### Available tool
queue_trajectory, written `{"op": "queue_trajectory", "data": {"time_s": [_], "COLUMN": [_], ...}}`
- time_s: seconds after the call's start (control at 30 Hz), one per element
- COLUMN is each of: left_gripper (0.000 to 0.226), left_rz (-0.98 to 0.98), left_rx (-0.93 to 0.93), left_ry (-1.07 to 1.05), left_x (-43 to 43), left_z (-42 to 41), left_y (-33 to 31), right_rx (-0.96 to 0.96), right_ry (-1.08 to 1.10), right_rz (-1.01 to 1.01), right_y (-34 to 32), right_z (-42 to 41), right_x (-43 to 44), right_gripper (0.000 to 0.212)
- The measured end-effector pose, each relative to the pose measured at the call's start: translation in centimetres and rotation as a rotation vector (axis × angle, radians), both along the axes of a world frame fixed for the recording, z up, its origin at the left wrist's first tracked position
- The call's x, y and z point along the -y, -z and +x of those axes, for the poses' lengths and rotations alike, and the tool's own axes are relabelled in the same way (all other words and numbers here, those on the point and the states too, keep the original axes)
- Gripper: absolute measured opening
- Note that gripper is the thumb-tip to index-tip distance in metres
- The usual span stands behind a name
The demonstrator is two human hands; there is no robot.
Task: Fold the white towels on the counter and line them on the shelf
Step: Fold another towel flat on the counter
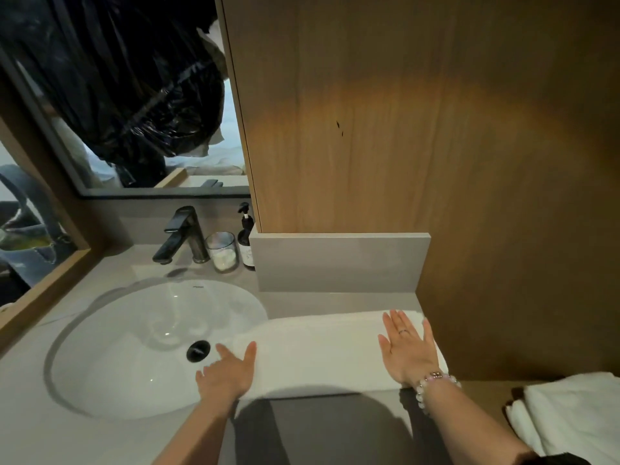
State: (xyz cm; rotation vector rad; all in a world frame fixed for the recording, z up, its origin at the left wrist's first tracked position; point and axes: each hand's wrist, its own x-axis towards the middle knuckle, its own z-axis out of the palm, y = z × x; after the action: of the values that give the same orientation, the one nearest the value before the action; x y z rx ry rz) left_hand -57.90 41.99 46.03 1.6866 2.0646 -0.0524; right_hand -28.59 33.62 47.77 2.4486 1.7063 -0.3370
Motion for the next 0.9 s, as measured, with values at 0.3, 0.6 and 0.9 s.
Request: {"op": "queue_trajectory", "data": {"time_s": [0.3, 0.6, 0.9], "left_gripper": [0.055, 0.051, 0.063], "left_rz": [0.330, 0.822, 1.125], "left_rx": [0.651, 0.500, 0.736], "left_ry": [-0.046, 0.744, 0.748], "left_x": [-1.3, -0.5, -0.7], "left_z": [0.1, 4.2, 11.5], "left_y": [-7.7, -25.4, -32.4], "right_rx": [-0.311, -0.945, -0.975], "right_ry": [-0.143, -0.188, -0.074], "right_rz": [0.178, 0.496, 0.908], "right_y": [-5.4, -19.9, -26.7], "right_z": [-5.4, -5.3, -0.5], "right_x": [-4.0, -7.1, -1.2], "right_gripper": [0.078, 0.089, 0.026]}}
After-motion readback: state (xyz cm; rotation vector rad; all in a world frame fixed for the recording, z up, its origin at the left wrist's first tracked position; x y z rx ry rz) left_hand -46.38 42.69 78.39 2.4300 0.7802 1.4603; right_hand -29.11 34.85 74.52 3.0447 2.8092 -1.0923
